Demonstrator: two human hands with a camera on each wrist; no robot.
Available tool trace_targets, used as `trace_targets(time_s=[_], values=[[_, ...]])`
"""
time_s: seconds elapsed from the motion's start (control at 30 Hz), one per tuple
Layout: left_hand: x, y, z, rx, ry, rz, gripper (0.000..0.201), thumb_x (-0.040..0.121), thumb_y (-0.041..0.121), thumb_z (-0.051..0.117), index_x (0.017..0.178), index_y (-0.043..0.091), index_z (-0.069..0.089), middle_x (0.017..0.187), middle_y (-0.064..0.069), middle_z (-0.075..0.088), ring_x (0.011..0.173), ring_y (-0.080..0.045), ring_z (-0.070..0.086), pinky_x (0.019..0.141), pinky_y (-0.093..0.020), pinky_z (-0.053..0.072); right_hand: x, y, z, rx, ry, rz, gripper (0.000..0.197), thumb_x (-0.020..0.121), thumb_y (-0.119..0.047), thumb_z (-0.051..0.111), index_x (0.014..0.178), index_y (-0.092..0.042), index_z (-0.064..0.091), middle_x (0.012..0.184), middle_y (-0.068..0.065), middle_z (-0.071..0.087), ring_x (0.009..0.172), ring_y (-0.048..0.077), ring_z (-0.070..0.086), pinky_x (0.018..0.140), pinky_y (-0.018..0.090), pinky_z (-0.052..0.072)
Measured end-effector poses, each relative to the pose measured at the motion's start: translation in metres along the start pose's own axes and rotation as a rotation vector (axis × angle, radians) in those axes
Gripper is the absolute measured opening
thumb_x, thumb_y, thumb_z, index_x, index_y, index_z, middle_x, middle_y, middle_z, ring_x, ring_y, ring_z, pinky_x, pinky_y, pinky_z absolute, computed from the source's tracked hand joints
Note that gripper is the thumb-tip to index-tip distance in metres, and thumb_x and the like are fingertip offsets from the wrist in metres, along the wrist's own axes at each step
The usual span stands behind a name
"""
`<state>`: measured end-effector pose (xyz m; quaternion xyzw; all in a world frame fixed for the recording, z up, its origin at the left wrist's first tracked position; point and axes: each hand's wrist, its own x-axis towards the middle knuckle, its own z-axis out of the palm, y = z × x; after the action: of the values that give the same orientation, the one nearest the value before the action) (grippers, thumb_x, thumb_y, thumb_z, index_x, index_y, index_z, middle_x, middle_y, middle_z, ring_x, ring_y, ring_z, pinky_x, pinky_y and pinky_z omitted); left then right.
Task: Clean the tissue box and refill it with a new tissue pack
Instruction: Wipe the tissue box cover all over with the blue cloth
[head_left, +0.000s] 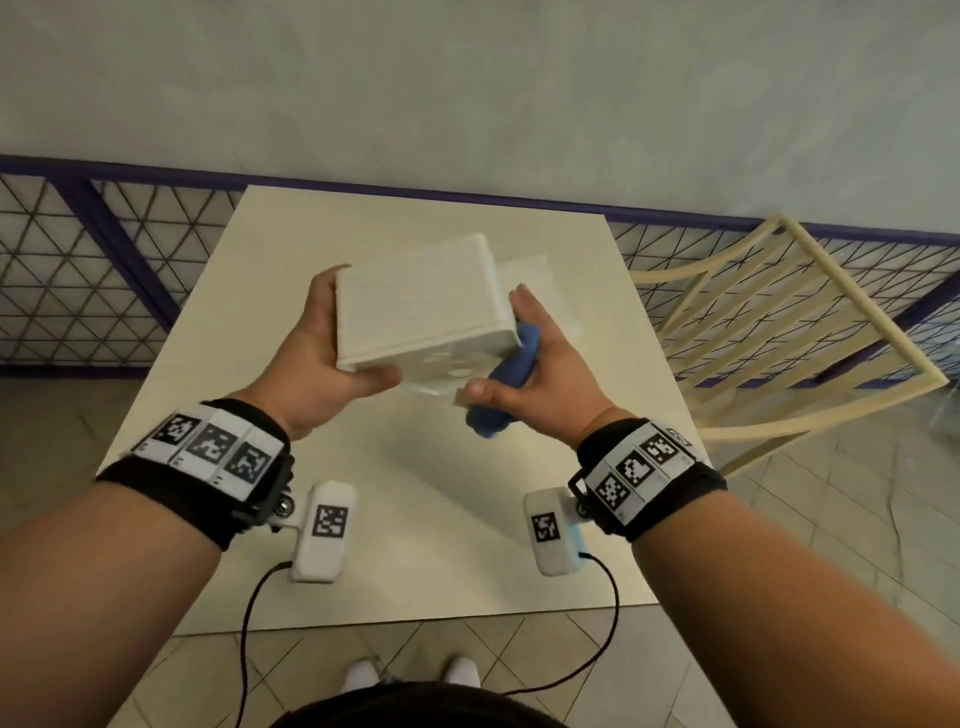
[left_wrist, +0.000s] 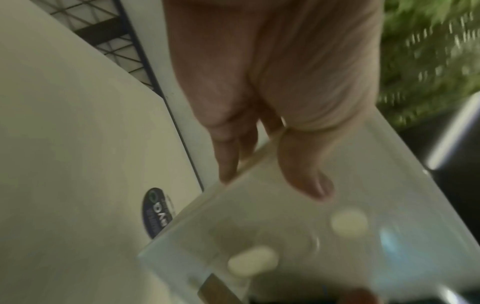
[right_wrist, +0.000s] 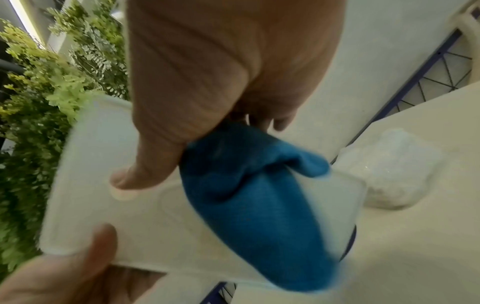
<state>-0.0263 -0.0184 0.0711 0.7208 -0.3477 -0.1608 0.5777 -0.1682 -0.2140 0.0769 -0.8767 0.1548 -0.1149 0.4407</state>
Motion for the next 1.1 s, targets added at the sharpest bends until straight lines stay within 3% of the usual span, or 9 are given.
trace_targets(time_s=[0.07,0.2,0.33,0.43,0.53,0.67,0.83,0.93,1.1], values=[[0.003,0.004,-0.004,-0.004,-0.081,0.015,0.088,0.069,-0.009,0.076,0.123,0.036,0.024,0.113,0.015,0.047,0.094,0.024,0.047,0.075,-0.002,0.043,0.003,-0.001,0.0,0.09,0.009,0.031,0.105,0.071,-0.042,0.077,0.15,-0.021,0.013,0.145,-0.015,0.037,0.123,-0.007,0.04,0.101,0.009,0.032],[0.003,0.0,-0.006,-0.103,-0.095,-0.07,0.088,0.062,0.005,0.075,0.126,0.04,0.026,0.114,0.014,0.051,0.098,0.012,0.051,0.074,-0.01,0.047,0.008,-0.013,-0.002,0.19,0.06,0.043,0.106,0.072,-0.012,0.079,0.15,-0.031,0.01,0.149,-0.003,0.04,0.13,0.013,0.044,0.111,0.032,0.036],[-0.005,-0.015,-0.004,-0.196,-0.08,-0.167,0.09,0.051,0.02,0.08,0.12,0.051,0.032,0.114,0.012,0.051,0.109,-0.01,0.049,0.088,-0.032,0.048,0.008,-0.037,0.002,0.163,0.055,-0.184,0.1,0.065,0.01,0.067,0.148,-0.02,0.02,0.155,0.004,0.028,0.139,0.012,0.032,0.112,0.024,0.031],[-0.008,-0.02,-0.005,-0.293,-0.062,-0.203,0.09,0.046,0.021,0.082,0.115,0.057,0.037,0.112,0.009,0.052,0.11,-0.018,0.05,0.092,-0.042,0.05,0.013,-0.039,0.007,0.171,0.043,-0.313,0.092,0.061,0.009,0.072,0.14,-0.009,0.029,0.158,0.01,0.016,0.142,0.013,0.026,0.115,0.023,0.028],[-0.01,-0.022,-0.011,-0.494,-0.15,-0.237,0.096,0.044,0.017,0.093,0.118,0.051,0.043,0.115,0.007,0.056,0.107,-0.017,0.059,0.085,-0.043,0.055,0.015,-0.025,-0.004,-0.022,-0.035,-0.163,0.098,0.059,-0.01,0.085,0.14,-0.016,0.032,0.159,0.003,0.009,0.14,0.007,0.023,0.107,0.006,0.023],[-0.011,-0.024,-0.015,-0.524,-0.205,-0.301,0.106,0.033,0.031,0.097,0.122,0.053,0.045,0.116,0.005,0.06,0.105,-0.015,0.062,0.084,-0.037,0.056,0.011,-0.014,-0.004,-0.122,-0.114,-0.072,0.096,0.059,-0.021,0.087,0.137,-0.022,0.032,0.131,-0.006,0.044,0.115,0.014,0.048,0.102,0.03,0.041],[-0.006,-0.002,-0.023,0.045,-0.084,-0.163,0.111,0.052,0.033,0.091,0.137,0.055,0.024,0.149,0.024,0.026,0.138,-0.003,0.024,0.113,-0.037,0.029,0.017,-0.014,-0.002,-0.249,-0.042,-0.076,0.086,0.061,-0.015,0.083,0.133,-0.018,0.037,0.122,0.004,0.049,0.107,0.019,0.048,0.092,0.029,0.04],[0.0,0.028,-0.016,0.526,-0.193,-0.013,0.122,0.058,0.041,0.086,0.145,0.049,0.002,0.157,0.021,-0.001,0.137,0.0,0.015,0.111,-0.028,0.022,0.022,-0.016,0.003,-0.367,-0.025,-0.142,0.074,0.061,-0.011,0.078,0.127,-0.016,0.045,0.114,0.006,0.052,0.1,0.016,0.045,0.088,0.028,0.04],[0.005,0.038,-0.004,0.692,-0.14,0.044,0.089,0.061,0.038,0.082,0.13,0.037,0.026,0.121,0.009,0.046,0.101,-0.015,0.052,0.076,-0.031,0.045,0.024,-0.018,0.015,-0.338,-0.024,-0.2,0.085,0.062,-0.009,0.076,0.137,-0.017,0.038,0.128,0.007,0.046,0.115,0.021,0.046,0.098,0.029,0.039]])
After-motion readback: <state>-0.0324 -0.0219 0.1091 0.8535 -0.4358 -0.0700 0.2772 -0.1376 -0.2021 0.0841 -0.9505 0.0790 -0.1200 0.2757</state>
